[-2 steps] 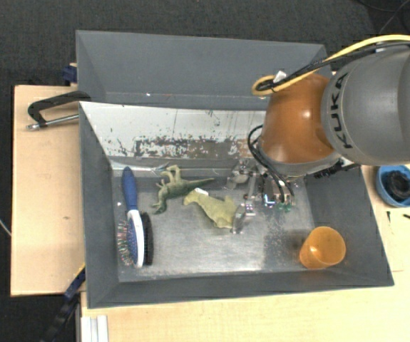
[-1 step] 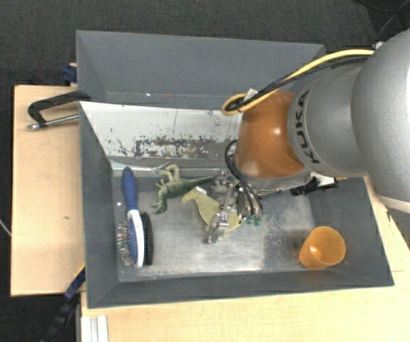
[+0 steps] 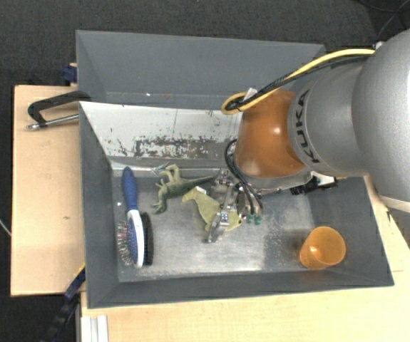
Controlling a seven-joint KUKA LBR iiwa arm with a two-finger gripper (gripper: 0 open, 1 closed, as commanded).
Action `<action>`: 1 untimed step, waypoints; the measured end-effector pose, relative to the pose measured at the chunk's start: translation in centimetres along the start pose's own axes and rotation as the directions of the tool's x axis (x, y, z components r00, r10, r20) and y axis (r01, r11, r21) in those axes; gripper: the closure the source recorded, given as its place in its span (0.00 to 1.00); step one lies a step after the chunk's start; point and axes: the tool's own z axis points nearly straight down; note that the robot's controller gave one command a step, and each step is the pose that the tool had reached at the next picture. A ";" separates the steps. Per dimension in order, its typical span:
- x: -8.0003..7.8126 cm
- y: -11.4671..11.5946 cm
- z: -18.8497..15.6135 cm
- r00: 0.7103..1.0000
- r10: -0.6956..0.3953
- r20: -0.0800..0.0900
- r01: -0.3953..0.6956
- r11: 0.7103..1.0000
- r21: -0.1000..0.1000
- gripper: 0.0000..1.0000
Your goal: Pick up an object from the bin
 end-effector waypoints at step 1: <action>-0.1 0.1 -0.1 1.000 0.000 0.003 0.000 1.000 -0.001 1.00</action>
Offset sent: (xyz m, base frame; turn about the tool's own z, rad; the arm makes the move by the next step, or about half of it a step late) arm 0.0000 0.0000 0.0000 0.0000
